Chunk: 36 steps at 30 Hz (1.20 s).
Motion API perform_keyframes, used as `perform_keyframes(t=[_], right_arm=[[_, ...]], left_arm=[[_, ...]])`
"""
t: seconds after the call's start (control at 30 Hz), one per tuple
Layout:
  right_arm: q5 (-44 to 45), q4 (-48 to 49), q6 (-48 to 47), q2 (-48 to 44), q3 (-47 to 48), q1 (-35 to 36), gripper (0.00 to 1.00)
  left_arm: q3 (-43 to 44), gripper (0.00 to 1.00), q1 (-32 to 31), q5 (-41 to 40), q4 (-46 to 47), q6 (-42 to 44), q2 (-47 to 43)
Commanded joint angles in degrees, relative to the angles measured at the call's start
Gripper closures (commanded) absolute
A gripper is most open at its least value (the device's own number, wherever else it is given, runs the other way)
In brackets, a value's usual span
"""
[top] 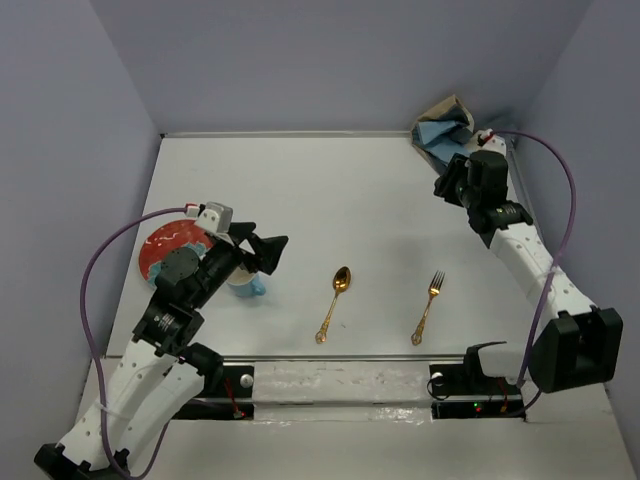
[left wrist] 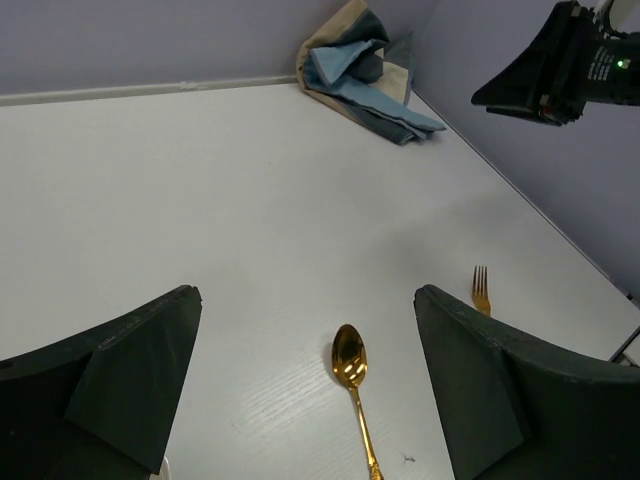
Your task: Set the dinner table for one person
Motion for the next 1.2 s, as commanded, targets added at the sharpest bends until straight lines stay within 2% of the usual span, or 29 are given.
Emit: perform_keyframes(t=[0.0,0.1,0.2,0.23,0.3,0.6,0.77,0.9,1.03,1.17], right_arm=[[-1.7,6.8,-1.1,6.6,8.0,-3.7,0.51],[-2.7,8.6,-2.3,13.9,14.7,-6.8,0.44],[-4.2,8.7,-1.7,24.1,22.9,-10.6,0.42],[-4.2,8.7,-1.7,24.2,24.8,-11.3,0.41],[-4.1,10.0,-1.2,30.5,30.5,-12.6,0.41],[-2.7,11.6,-1.8,56.3,54.6,-12.6,0.39],[-2.3,10.6,-1.9,65.7,66.4,-13.1,0.40],[-0.5,10.2,-0.9,70.6,69.9,-13.1,0.40],[-1.1,9.5,-0.2,76.0,78.2,-13.1,0.40],[-1.7,10.3,-0.2,79.7,82.2,-13.1,0.59]], left_arm=[[2.6,0.01,1.3,1.9,1.5,1.4,0.7],[2.4,0.01,2.6,2.0,1.5,1.3,1.0],[2.4,0.01,3.2,2.5,1.4,1.1,2.0],[2.4,0.01,3.2,2.5,1.4,1.2,2.3],[2.4,0.01,3.8,2.6,1.5,1.3,3.1],[2.2,0.01,7.1,4.8,3.1,1.8,5.1],[2.3,0.01,8.5,4.8,3.5,2.0,6.8],[2.4,0.01,9.6,5.3,3.8,2.0,7.7],[2.4,0.01,9.9,5.7,4.0,2.1,8.4],[2.4,0.01,10.3,5.9,4.1,2.1,8.7]])
